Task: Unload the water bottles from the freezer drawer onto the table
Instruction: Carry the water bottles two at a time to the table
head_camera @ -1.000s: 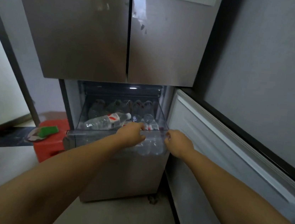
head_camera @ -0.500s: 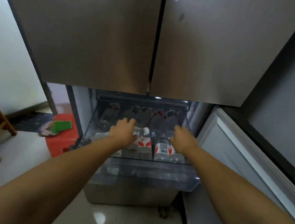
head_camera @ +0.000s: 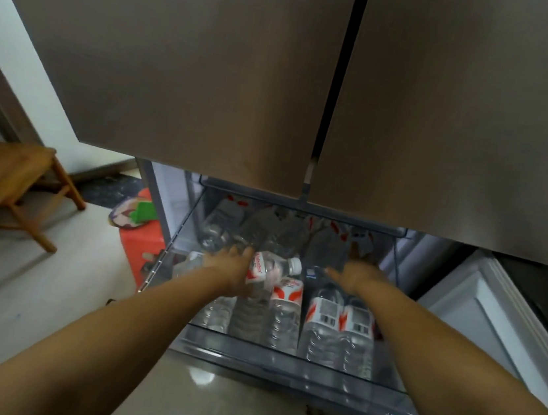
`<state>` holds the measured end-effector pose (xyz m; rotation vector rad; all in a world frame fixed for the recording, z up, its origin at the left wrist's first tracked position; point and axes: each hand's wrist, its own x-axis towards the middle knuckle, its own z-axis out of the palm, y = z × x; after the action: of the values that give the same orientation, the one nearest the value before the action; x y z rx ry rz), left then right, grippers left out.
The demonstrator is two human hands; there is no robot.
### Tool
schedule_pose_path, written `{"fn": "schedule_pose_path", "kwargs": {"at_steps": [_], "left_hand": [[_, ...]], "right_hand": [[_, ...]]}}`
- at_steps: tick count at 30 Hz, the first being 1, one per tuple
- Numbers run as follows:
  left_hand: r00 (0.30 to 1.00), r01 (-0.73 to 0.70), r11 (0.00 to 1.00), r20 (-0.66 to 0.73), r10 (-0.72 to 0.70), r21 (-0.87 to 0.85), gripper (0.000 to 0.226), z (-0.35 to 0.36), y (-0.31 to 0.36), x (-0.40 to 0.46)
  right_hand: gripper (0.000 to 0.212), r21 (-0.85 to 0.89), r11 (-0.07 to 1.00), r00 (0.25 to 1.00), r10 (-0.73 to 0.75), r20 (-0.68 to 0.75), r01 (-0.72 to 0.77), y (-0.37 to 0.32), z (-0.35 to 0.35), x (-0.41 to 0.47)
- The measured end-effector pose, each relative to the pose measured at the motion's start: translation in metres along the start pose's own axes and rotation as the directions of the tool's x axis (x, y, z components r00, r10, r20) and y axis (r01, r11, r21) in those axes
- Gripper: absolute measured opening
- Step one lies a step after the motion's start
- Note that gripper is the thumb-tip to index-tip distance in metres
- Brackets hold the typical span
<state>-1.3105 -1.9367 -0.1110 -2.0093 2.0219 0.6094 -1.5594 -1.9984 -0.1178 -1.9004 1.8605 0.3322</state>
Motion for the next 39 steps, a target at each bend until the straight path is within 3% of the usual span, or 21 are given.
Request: {"fn": "schedule_pose_path", "kwargs": {"at_steps": [9, 14, 17, 20, 25, 29, 32, 35, 39], "left_hand": [[0.998, -0.041, 0.999, -0.042, 0.041, 0.001, 0.084, 0.004, 0.002, 0.007], [0.998, -0.059, 0.998, -0.034, 0.06, 0.029, 0.085, 0.003, 0.0, 0.005], [0.997, -0.073, 0.997, -0.018, 0.074, 0.033, 0.086, 0.001, -0.001, 0.007], [0.993, -0.116, 0.992, -0.016, 0.117, 0.053, 0.086, 0.001, 0.007, 0.008], [0.984, -0.179, 0.981, -0.012, 0.18, 0.075, 0.092, 0.01, 0.031, 0.004], [0.983, -0.184, 0.981, 0.026, 0.182, 0.063, 0.1, 0.013, 0.038, 0.008], [0.975, -0.209, 0.978, 0.081, 0.209, 0.0, 0.104, 0.008, 0.036, 0.01], [0.962, -0.222, 0.973, 0.151, 0.229, -0.06, 0.108, 0.006, 0.032, 0.007], [0.977, -0.194, 0.976, 0.067, 0.201, -0.098, 0.105, 0.017, 0.025, 0.002]], "right_hand": [[0.061, 0.095, 0.982, 0.982, 0.173, -0.076, -0.165, -0.005, 0.012, -0.001], [0.072, 0.272, 0.911, 0.945, 0.327, -0.022, -0.309, -0.012, 0.014, -0.009], [0.072, 0.302, 0.906, 0.952, 0.307, 0.011, -0.296, -0.009, 0.013, -0.018], [0.06, 0.382, 0.887, 0.964, 0.264, 0.039, -0.259, 0.013, 0.027, -0.008], [0.109, 0.476, 0.784, 0.916, 0.365, 0.166, -0.399, 0.0, 0.017, -0.071], [0.115, 0.416, 0.78, 0.881, 0.373, 0.291, -0.467, 0.0, 0.015, -0.103], [0.107, 0.358, 0.795, 0.857, 0.366, 0.362, -0.49, -0.003, 0.007, -0.111], [0.097, 0.431, 0.77, 0.882, 0.397, 0.255, -0.471, -0.005, -0.006, -0.094], [0.115, 0.46, 0.753, 0.876, 0.463, 0.136, -0.47, -0.017, 0.007, -0.06]]}}
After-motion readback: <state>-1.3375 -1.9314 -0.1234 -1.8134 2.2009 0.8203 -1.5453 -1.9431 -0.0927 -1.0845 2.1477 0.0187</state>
